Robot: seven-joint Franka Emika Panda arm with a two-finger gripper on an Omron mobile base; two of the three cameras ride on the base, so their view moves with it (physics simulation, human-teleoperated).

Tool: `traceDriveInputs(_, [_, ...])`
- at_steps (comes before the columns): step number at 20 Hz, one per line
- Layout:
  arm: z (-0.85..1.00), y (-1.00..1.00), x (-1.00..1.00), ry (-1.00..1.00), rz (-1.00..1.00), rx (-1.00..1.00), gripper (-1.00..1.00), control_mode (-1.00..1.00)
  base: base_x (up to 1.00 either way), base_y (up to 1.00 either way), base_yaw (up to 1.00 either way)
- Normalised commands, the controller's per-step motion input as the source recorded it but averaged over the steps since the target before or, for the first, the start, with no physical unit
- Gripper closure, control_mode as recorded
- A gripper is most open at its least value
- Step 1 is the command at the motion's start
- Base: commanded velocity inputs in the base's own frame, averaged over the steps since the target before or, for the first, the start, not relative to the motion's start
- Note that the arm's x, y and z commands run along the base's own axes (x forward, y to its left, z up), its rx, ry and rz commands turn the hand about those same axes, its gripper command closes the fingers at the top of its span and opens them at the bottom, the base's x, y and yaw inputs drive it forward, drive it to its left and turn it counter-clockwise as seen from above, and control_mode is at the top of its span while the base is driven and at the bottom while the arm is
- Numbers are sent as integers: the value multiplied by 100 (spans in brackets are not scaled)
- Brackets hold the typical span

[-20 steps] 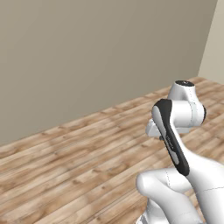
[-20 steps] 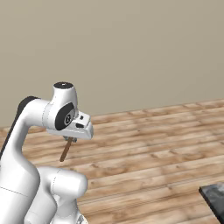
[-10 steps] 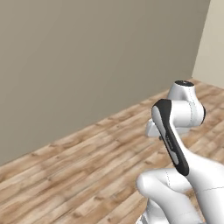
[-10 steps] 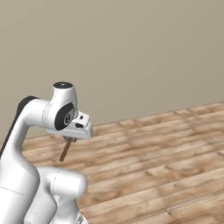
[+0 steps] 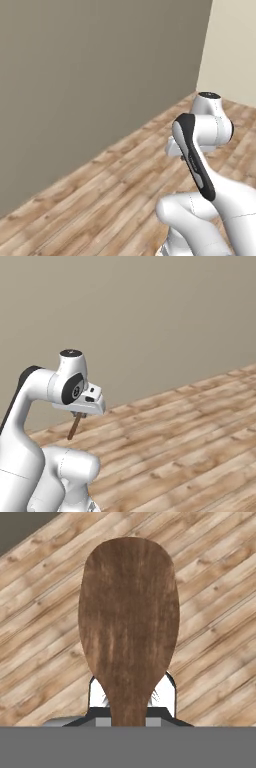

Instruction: Take the fork and place it on the left side of the plate. Then take the spoon and place it on the right side of the plate. Make sure they're directly next to the plate.

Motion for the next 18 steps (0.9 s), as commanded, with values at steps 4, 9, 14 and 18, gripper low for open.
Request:
traceDriveInputs(4, [0, 0, 0, 0, 0, 0, 100, 100, 100, 0, -39])
traceDriveInputs(9, [0, 0, 0, 0, 0, 0, 100, 100, 100, -3, -39])
traceDriveInputs(14, [0, 0, 0, 0, 0, 0, 100, 100, 100, -4, -36])
traceDriveInputs(18, [0, 0, 0, 0, 0, 0, 100, 100, 100, -7, -35])
